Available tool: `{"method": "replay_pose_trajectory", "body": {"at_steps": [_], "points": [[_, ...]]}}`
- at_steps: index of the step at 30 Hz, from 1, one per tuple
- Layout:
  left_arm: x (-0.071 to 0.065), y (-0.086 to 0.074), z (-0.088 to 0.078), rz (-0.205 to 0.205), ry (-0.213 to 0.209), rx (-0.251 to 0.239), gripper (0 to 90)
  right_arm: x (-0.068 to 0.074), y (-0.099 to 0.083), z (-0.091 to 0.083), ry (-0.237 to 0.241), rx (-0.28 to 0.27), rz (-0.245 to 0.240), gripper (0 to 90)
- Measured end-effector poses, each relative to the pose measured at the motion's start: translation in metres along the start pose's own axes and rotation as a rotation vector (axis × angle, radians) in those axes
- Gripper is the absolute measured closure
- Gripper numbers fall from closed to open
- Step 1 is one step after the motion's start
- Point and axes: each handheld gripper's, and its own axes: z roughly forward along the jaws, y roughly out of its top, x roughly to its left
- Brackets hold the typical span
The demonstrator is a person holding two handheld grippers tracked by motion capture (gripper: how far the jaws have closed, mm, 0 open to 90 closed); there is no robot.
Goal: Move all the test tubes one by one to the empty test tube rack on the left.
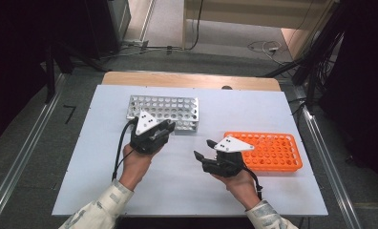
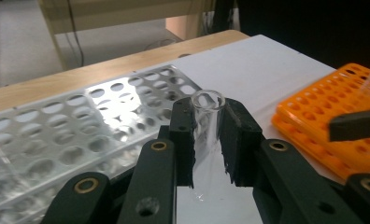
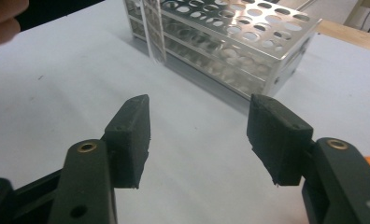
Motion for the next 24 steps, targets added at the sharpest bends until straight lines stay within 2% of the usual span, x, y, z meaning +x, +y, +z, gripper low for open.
{"method": "replay_pose_trajectory", "body": {"at_steps": [7, 11, 16, 20, 24], "points": [[0.026, 0.012, -0.003, -0.035, 0.085, -0.019, 75.1, -0.008, -0.004, -0.013, -0.011, -0.006, 0.012, 36.6], [0.037, 0.017, -0.004, -0.06, 0.118, -0.034, 75.2, -0.011, -0.007, -0.015, -0.014, 0.001, 0.013, 36.1], [0.051, 0.021, -0.003, -0.071, 0.16, -0.035, 75.2, -0.013, -0.008, -0.016, -0.017, 0.002, 0.015, 36.1], [0.061, 0.019, -0.001, -0.069, 0.232, -0.032, 75.1, -0.014, -0.009, -0.018, -0.017, 0.003, 0.019, 35.8], [0.069, 0.019, 0.0, -0.078, 0.266, -0.047, 75.2, -0.015, -0.011, -0.02, -0.018, 0.003, 0.023, 35.9]]}}
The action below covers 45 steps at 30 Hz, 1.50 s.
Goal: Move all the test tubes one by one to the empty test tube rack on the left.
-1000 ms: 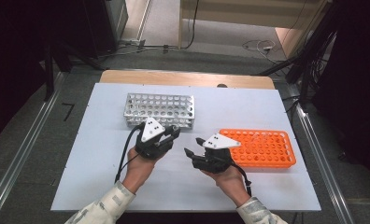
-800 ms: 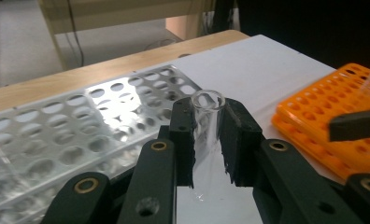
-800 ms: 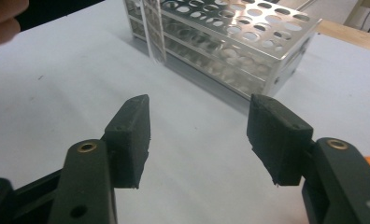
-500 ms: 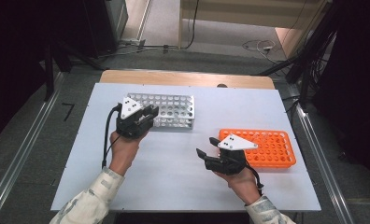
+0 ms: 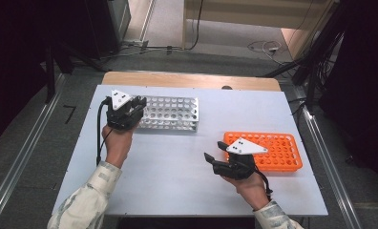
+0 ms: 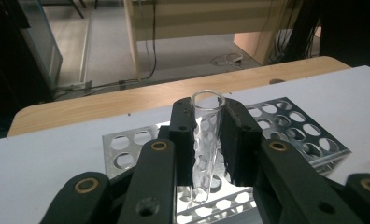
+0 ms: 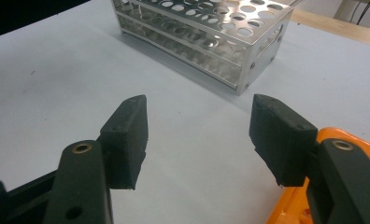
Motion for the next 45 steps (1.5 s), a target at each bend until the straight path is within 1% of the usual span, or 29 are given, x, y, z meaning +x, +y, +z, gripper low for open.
{"method": "replay_pose_trajectory", "body": {"at_steps": [2, 5, 15, 17, 20, 23, 26, 31, 32, 35, 36, 40, 45], "points": [[0.003, 0.0, 0.002, -0.004, 0.01, -0.004, 75.2, 0.0, -0.001, 0.0, -0.002, 0.001, -0.001, 35.9], [0.005, 0.0, 0.005, -0.009, 0.011, -0.011, 75.1, -0.001, -0.001, -0.001, -0.004, 0.0, -0.001, 36.0], [0.003, -0.004, 0.014, 0.003, 0.024, 0.015, 75.1, -0.002, -0.002, -0.001, -0.003, 0.003, 0.005, 36.0], [0.003, -0.007, 0.016, 0.014, 0.03, 0.023, 75.1, -0.002, -0.002, -0.001, -0.002, 0.003, 0.005, 36.1], [0.003, -0.012, 0.018, 0.011, 0.029, 0.033, 75.1, -0.002, -0.002, -0.001, -0.002, 0.003, 0.005, 36.0], [0.002, -0.017, 0.021, 0.021, 0.033, 0.037, 75.0, -0.002, -0.002, -0.001, -0.001, 0.004, 0.006, 36.0], [-0.001, -0.022, 0.024, 0.043, 0.039, 0.051, 75.0, -0.002, -0.002, 0.0, 0.0, 0.004, 0.004, 36.1], [-0.004, -0.03, 0.029, 0.049, 0.044, 0.076, 74.9, -0.002, -0.002, 0.0, -0.001, 0.005, 0.003, 36.1], [-0.004, -0.031, 0.029, 0.055, 0.045, 0.082, 74.9, -0.002, -0.002, 0.0, -0.002, 0.005, 0.002, 36.2], [-0.005, -0.032, 0.03, 0.05, 0.046, 0.086, 74.7, -0.002, -0.003, 0.0, -0.002, 0.007, 0.001, 36.1], [-0.005, -0.032, 0.03, 0.048, 0.043, 0.087, 72.3, -0.002, -0.003, 0.001, -0.003, 0.008, 0.0, 36.1], [-0.005, -0.032, 0.029, 0.046, 0.037, 0.086, 71.1, -0.001, -0.003, 0.001, -0.002, 0.008, 0.0, 36.2], [-0.005, -0.028, 0.023, 0.026, 0.022, 0.067, 65.3, -0.002, -0.003, -0.001, -0.002, 0.003, 0.0, 36.3]]}}
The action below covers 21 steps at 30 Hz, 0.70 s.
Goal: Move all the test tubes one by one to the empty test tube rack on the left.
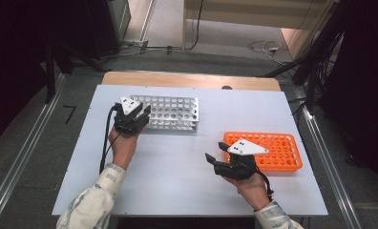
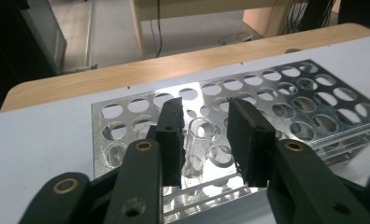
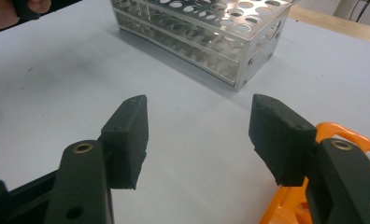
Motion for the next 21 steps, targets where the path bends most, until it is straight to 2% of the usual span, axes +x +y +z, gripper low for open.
{"method": "replay_pose_trajectory", "body": {"at_steps": [4, 7, 12, 15, 21], "points": [[-0.002, 0.002, -0.011, -0.052, -0.062, -0.018, 58.4, -0.001, -0.002, -0.004, 0.001, 0.003, 0.002, 36.5], [-0.009, 0.0, -0.019, -0.064, -0.09, -0.024, 48.7, -0.003, -0.005, -0.008, -0.005, 0.002, 0.006, 36.5], [-0.026, -0.01, -0.026, -0.028, -0.115, 0.006, 29.3, -0.007, -0.009, -0.018, -0.014, -0.006, 0.012, 36.6], [-0.033, -0.018, -0.028, -0.028, -0.152, 0.023, 27.2, -0.01, -0.012, -0.025, -0.022, -0.01, 0.015, 36.6], [-0.046, -0.029, -0.031, -0.008, -0.149, 0.023, 24.8, -0.018, -0.02, -0.039, -0.049, -0.017, 0.028, 37.0]]}}
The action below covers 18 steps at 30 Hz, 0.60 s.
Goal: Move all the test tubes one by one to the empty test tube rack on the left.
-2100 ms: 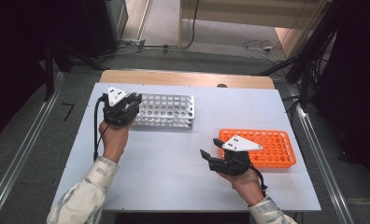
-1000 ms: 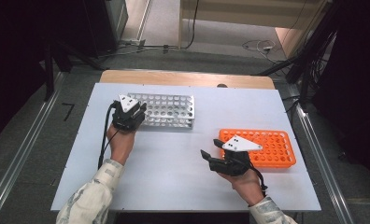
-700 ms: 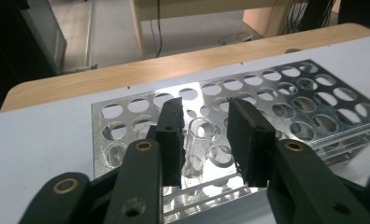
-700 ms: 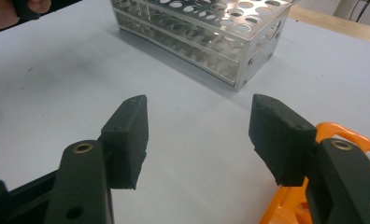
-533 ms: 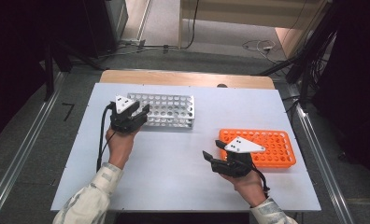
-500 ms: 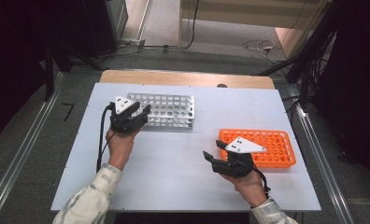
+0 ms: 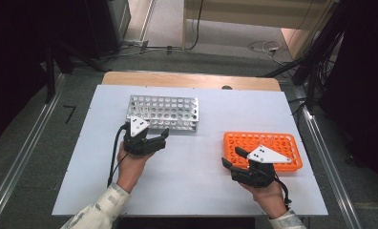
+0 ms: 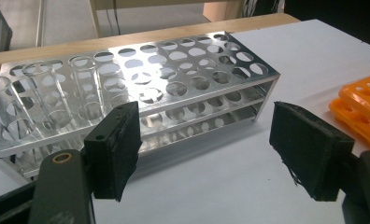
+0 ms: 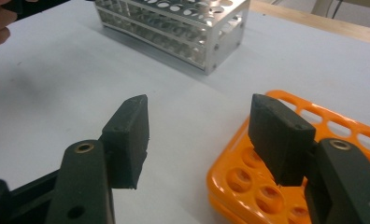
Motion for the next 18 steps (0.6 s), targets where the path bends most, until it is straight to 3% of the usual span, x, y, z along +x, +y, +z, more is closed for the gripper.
{"method": "replay_pose_trajectory", "body": {"at_steps": [18], "points": [[-0.001, -0.003, 0.001, -0.002, -0.001, -0.005, 26.3, -0.032, -0.022, -0.02, -0.127, 0.015, 0.044, 37.5]]}}
